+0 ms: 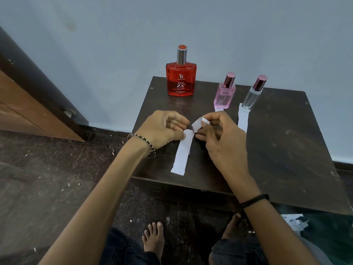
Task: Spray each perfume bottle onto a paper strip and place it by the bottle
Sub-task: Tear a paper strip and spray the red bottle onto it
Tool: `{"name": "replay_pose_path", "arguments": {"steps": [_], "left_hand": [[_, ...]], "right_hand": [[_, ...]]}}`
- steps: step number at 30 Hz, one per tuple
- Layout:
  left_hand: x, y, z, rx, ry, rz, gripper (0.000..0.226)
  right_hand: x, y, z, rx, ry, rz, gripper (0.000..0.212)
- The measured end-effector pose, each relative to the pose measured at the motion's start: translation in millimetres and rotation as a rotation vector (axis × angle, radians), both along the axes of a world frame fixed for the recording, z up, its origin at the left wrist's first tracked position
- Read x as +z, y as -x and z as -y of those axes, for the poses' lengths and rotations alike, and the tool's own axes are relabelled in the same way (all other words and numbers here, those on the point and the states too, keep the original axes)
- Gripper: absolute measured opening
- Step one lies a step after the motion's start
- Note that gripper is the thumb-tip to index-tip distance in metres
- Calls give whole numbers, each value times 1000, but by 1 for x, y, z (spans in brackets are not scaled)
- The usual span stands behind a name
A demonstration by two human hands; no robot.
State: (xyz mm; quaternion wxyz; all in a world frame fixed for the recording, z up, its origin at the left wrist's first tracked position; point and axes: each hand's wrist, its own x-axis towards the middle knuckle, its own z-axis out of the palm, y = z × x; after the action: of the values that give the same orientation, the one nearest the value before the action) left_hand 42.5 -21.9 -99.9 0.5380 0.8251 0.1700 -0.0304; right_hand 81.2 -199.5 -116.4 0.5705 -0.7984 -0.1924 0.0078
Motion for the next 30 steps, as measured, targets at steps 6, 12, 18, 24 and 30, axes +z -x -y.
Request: {"name": "replay_pose_path", "arguments": {"steps": [6, 12, 18, 24, 30], "left_hand": [[4, -2, 9, 132, -58, 69, 8], [13, -2, 20, 151, 373, 18, 40], [11, -1, 10, 273, 470, 93, 15], [3, 0, -2, 521, 326, 140, 16], [-5, -2, -5, 551, 185, 196, 7]], "right_hand": [[3, 0, 3, -98, 90, 201, 16], [3, 4, 1, -48, 82, 327, 25], [6, 10, -8, 12, 97, 262, 27], [19, -7, -42, -38, 184, 158, 52], [24, -52, -86, -79, 254, 91, 90]]}}
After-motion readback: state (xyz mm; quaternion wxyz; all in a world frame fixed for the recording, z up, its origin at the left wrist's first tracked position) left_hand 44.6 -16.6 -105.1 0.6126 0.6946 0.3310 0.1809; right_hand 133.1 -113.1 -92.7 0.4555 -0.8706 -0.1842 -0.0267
